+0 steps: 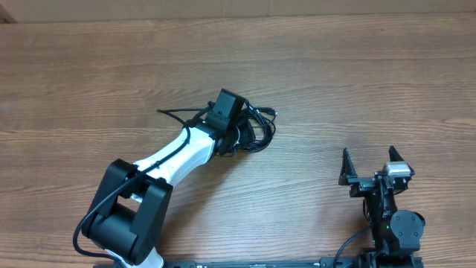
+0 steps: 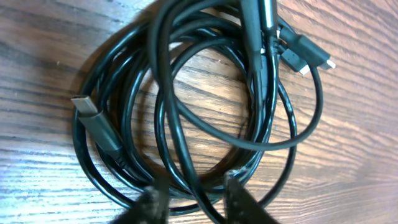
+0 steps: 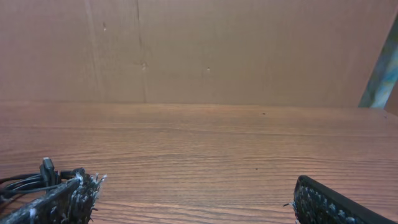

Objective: Untangle cables

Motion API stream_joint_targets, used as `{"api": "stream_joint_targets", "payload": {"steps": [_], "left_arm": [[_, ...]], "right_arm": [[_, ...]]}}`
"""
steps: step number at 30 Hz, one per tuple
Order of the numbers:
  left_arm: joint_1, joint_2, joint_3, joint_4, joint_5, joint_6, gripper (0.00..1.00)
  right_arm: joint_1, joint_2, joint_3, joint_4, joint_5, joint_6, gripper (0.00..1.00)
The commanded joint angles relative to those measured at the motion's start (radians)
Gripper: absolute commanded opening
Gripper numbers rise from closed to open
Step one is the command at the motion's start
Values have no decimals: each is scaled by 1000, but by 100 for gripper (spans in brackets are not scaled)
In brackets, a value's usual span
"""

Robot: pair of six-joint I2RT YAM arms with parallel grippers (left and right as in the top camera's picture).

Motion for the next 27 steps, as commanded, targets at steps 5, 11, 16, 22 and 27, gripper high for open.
{"api": "stream_joint_targets", "payload": {"steps": [5, 11, 16, 22, 27], "left_arm": [[28, -1, 21, -2, 19, 44, 4], [66, -56, 36, -32, 74, 98, 4], [88, -155, 48, -61, 84, 125, 4], [97, -304, 48, -55, 84, 172, 4], [97, -391, 48, -3, 85, 171, 4]], "right_arm": [[5, -7, -10, 6, 2, 3, 100], [5, -7, -10, 6, 2, 3, 100], [5, -7, -10, 6, 2, 3, 100], [5, -7, -10, 6, 2, 3, 100], [5, -7, -10, 6, 2, 3, 100]]}}
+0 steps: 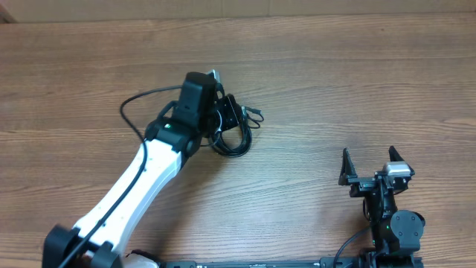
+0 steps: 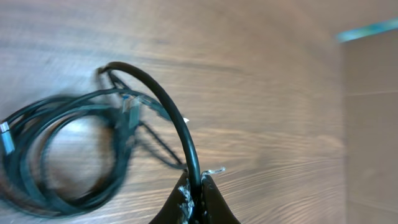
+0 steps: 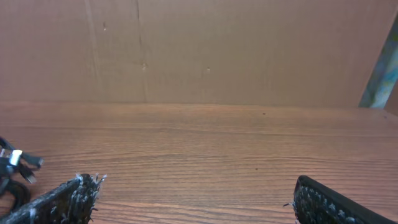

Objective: Untangle cables

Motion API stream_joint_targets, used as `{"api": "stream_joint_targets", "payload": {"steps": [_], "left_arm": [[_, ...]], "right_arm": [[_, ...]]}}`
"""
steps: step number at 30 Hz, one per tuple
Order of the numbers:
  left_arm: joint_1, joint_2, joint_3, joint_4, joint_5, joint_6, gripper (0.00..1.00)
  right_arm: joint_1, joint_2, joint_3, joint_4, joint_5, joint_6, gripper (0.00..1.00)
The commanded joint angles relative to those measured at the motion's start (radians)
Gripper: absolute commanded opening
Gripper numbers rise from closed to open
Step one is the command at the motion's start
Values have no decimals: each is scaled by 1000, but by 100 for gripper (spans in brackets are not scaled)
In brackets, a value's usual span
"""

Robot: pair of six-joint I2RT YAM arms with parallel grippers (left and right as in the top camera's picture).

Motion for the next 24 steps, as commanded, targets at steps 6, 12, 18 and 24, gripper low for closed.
{"api": "stream_joint_targets", "payload": {"steps": [6, 12, 18, 24], "left_arm": [[6, -76, 29, 130, 40, 31, 4], [54, -82, 29, 378, 265, 21, 4], [141, -90, 29, 659, 419, -224, 4], [207, -91, 29, 914, 502, -442, 4]], "right_arm": [[5, -7, -10, 6, 2, 3, 100], [5, -7, -10, 6, 2, 3, 100], [5, -7, -10, 6, 2, 3, 100], [5, -7, -10, 6, 2, 3, 100]]}}
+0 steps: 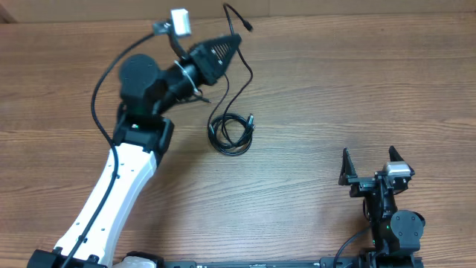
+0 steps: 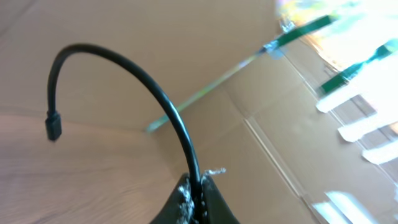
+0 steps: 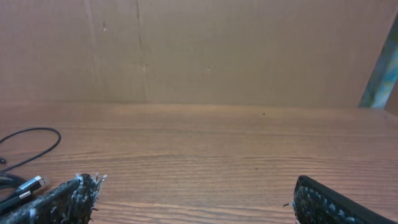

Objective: Untangle cables

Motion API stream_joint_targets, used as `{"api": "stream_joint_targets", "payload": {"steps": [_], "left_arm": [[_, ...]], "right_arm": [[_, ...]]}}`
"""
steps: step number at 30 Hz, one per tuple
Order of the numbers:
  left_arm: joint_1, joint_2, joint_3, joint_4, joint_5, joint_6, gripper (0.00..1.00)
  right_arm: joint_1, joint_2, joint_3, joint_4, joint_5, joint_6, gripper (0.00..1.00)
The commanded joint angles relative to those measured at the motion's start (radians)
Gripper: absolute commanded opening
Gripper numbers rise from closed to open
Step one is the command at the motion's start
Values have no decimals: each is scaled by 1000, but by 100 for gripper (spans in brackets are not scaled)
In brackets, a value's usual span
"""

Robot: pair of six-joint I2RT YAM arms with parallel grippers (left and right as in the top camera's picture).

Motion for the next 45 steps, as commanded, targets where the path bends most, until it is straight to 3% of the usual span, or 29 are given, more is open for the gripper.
{"api": "stream_joint_targets", "payload": {"steps": [1, 5, 9, 14, 19, 21, 27, 31, 36, 45], "left_arm": [[32, -32, 19, 82, 103, -181, 4], [63, -32, 18, 34, 132, -173, 4], [71, -30, 18, -272, 98, -58, 4], [63, -29, 18, -724, -122, 91, 4], [63, -28, 18, -939, -350, 262, 5], [63, -28, 18, -988, -441, 296, 13], [63, -28, 15, -1071, -533, 417, 65], [63, -24, 14, -1147, -649, 456, 73], [56, 18, 11, -1268, -644, 456, 82], [-4, 227, -3, -1334, -630, 463, 82]], "right_arm": [[5, -7, -10, 6, 2, 3, 100], [5, -7, -10, 6, 2, 3, 100], [5, -7, -10, 5, 2, 3, 100], [5, -7, -10, 6, 2, 3, 100], [5, -7, -10, 6, 2, 3, 100], [5, -7, -10, 6, 2, 3, 100], [5, -7, -10, 6, 2, 3, 100], [5, -7, -10, 6, 2, 3, 100], [5, -7, -10, 5, 2, 3, 100], [5, -7, -10, 6, 2, 3, 100]]}}
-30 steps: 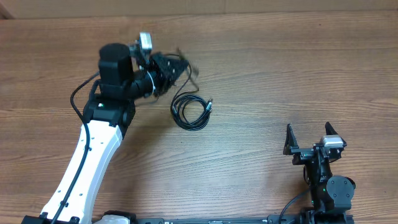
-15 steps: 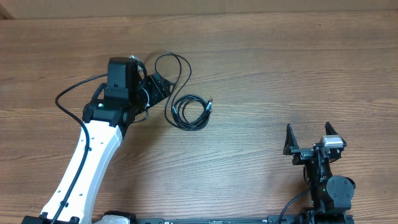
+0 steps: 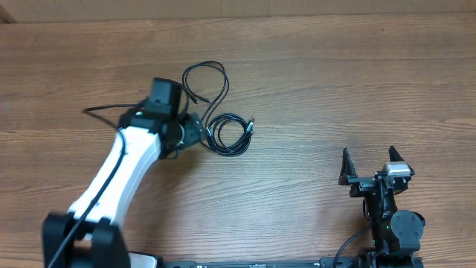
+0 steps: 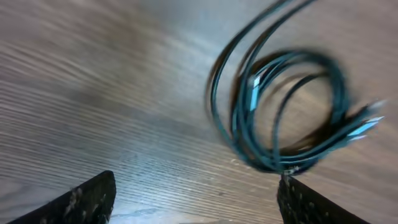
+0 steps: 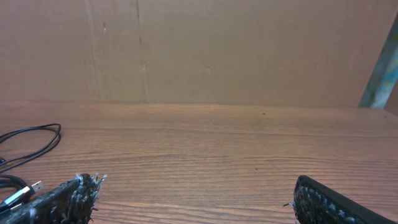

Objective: Untangle cables

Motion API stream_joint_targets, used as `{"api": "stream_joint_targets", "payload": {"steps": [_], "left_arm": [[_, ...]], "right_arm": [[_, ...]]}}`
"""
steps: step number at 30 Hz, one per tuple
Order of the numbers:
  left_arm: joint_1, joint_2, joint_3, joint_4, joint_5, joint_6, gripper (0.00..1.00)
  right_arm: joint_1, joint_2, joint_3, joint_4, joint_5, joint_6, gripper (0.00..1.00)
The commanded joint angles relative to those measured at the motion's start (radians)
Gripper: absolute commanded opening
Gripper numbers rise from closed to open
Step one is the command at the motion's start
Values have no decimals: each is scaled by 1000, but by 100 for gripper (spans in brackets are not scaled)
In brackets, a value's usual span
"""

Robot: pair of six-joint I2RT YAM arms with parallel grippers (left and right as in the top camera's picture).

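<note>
A small coil of black cable [image 3: 230, 135] lies on the wooden table [image 3: 335, 82], blurred in the left wrist view as the coil [image 4: 289, 112]. A looser length of black cable [image 3: 207, 80] curls just behind it, one end running into the coil. My left gripper [image 3: 192, 131] is low over the table just left of the coil. It is open, its fingers [image 4: 87, 199] wide apart with bare wood between them. My right gripper [image 3: 368, 168] rests open at the front right, far from the cables. The right wrist view shows a cable loop [image 5: 34, 140] and a plug [image 5: 18, 194] at its far left.
A cardboard wall [image 5: 236, 50] rises behind the table's far edge. A thin black lead [image 3: 100, 110] sticks out to the left of my left arm.
My left gripper was shut on a cable strand held high above the table. Now it is open and low beside the coil, and the drawn-out cable lies in loops behind the coil.
My left gripper first hung open right over a tight tangle of cables. Then it was shut on one strand, further left. Then it held that strand high with a length drawn out of the coil. Now the strand lies loose on the table. The right arm stayed still.
</note>
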Motion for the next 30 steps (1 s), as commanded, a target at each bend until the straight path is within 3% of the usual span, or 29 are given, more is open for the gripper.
{"api": "stream_joint_targets", "payload": {"steps": [1, 9, 13, 27, 30], "left_arm": [[-25, 91, -15, 7, -12, 22, 79], [-24, 206, -15, 74, 1, 15, 69], [-24, 211, -16, 78, -51, 14, 60], [-28, 317, -16, 145, -43, 13, 61], [-27, 322, -16, 150, -43, 15, 43]], "right_arm": [[5, -7, -10, 5, 2, 3, 100], [5, -7, -10, 6, 2, 3, 100], [5, -7, -10, 5, 2, 4, 100], [5, -7, -10, 6, 2, 3, 100], [5, -7, -10, 5, 2, 3, 100]]}}
